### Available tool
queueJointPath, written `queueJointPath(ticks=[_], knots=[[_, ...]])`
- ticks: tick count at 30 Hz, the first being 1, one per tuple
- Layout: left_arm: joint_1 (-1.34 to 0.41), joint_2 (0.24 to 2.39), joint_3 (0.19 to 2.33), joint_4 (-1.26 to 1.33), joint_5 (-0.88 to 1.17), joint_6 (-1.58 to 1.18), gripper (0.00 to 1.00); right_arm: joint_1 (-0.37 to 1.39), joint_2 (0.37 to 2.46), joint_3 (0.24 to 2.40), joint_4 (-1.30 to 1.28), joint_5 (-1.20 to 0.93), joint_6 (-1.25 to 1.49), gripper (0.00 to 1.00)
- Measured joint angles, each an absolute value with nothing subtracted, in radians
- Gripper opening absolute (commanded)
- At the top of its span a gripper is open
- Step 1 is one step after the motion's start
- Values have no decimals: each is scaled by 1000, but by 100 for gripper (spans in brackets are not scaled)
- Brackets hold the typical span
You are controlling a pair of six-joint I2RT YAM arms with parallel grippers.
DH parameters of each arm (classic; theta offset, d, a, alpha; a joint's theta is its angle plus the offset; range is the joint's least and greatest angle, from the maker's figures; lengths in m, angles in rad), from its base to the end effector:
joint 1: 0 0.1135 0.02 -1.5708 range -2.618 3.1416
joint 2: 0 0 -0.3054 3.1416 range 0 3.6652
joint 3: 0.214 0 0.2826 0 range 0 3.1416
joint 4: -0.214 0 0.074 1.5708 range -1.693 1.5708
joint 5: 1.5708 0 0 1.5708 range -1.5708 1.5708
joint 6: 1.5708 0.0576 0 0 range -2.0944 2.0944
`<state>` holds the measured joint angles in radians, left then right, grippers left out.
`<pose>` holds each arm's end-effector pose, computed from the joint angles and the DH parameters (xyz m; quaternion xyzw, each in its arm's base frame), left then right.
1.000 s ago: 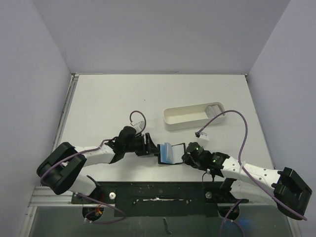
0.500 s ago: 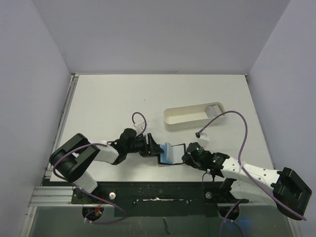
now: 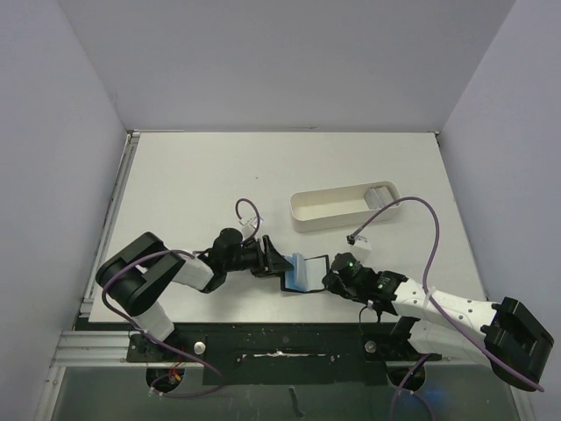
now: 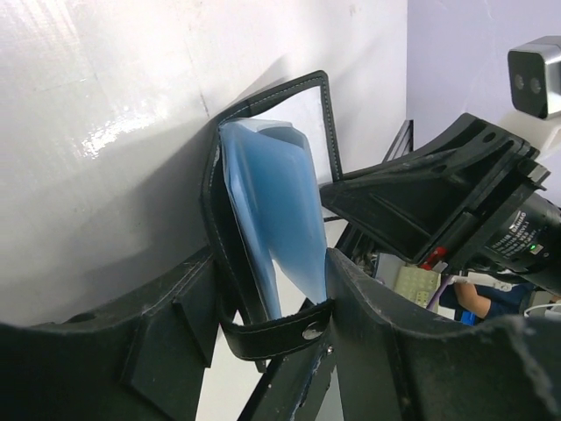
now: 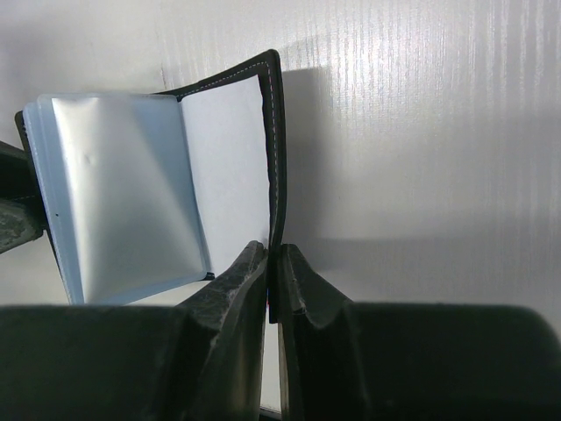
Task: Put the credit cards into the card holder
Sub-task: Open the card holder at the center of the board.
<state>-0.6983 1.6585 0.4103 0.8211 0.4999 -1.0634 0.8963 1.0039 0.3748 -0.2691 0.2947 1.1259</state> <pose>0.2155 -0.2170 0.1233 -0.0163 0.8255 -0.5368 0.1733 0.1349 0.1419 0.1562 0.1551 0.9221 0.2030 0.2908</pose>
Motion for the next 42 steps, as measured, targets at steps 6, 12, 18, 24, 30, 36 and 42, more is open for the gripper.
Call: queueJointPath(ticks=[6,12,18,24,30,36,42], knots=[[-698,1684,410,826,502,-1066,45,896,1004,375,-268,295,1126,9],[-698,1686,412,826,502,-1065,40,896,1011,375,-262,294,1125,9],[-698,1709,430,825,503,-1062,37,896,1013,375,-262,294,1125,11],[-698,1721,450,810,503,-1061,21,897,1027,375,-263,294,1121,24],[-699,1721,459,773,501,-1050,14,909,1029,434,-348,300,1119,39],[-704,1676,474,664,481,-1014,8,931,1024,580,-483,330,1129,45],[-714,1621,485,600,455,-988,7,977,1025,665,-521,347,1130,45]])
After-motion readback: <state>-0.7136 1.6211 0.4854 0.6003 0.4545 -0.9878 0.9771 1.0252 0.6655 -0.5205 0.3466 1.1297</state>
